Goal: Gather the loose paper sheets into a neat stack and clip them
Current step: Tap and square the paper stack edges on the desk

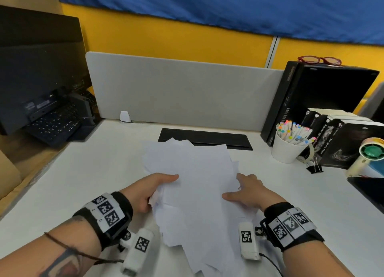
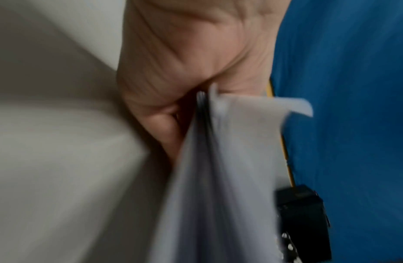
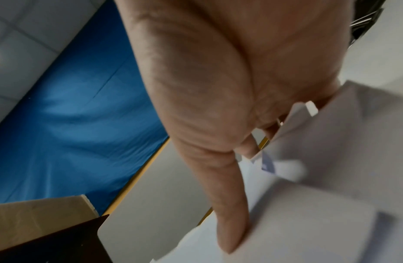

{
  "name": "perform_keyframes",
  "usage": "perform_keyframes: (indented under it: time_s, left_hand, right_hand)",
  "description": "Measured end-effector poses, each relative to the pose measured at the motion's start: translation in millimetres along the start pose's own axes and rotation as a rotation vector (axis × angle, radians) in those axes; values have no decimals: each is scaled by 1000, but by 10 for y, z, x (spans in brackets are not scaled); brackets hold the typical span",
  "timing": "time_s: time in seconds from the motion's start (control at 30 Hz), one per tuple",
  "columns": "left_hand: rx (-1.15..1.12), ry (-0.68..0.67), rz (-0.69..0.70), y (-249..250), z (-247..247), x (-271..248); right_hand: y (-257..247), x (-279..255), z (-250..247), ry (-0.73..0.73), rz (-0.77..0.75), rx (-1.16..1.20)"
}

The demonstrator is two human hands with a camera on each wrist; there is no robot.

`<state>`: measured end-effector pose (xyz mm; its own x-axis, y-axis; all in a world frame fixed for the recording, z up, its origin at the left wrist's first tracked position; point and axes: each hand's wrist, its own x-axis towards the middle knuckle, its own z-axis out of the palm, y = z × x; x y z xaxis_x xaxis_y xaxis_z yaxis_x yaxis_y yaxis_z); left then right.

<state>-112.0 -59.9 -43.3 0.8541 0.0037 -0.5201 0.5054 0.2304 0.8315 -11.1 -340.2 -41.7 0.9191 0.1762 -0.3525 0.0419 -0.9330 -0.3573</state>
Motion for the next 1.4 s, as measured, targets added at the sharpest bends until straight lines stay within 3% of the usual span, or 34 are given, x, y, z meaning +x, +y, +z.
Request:
perform_keyframes:
  time_s: [0.07,0.13,0.23,0.33,0.43,0.6,0.67,0.77,0.83,0.93,1.07,1.23,1.3,1.4]
  left_hand:
    - [109,40,-33,61,21,32]
    - [193,108,20,103,21,94]
    - [168,202,207,196,71,125]
    - [54,251,407,324,151,61]
    - [-53,282,607,445,230,-68]
    - [-321,309,773,594,382,-272]
    - [-372,277,773,671,406,-373]
    - [-358,132,735,722,320,-447]
    - [-373,23,706,689,218,-401]
    - [-458,-104,554,577,64,-265]
    - [-529,-87,445,349,56,-151]
    - [-557,-103,334,112,178,-65]
    - [-523,-100,307,69,210,-32]
    - [-466,-132,279,34,263,-24]
  right_hand:
    - [46,0,-16,-20,-29,-15]
    - [63,-31,-47,-44,-33,66]
    - [95,-67,-94,19,33,355]
    - [69,-139,-149,124,140,500]
    - [-48,-274,-200,189,125,855]
    - [-267,-506,-201,26,48,1478]
    - [-374,-547,-187,-27,-19,1616]
    - [-460,-579,-263,-64,-257,1792]
    - [-482,-597,-360,-83,-384,1773]
    - [-447,-545,-417,-136,-482,1699]
    - [-442,-518,-282,-307,-419,1596]
    - [-529,-439,-77,-51,-335,1524]
    - [-526,-380,-51,-36,-341,1583]
    - [-468,-271,9,-32,-212,1652]
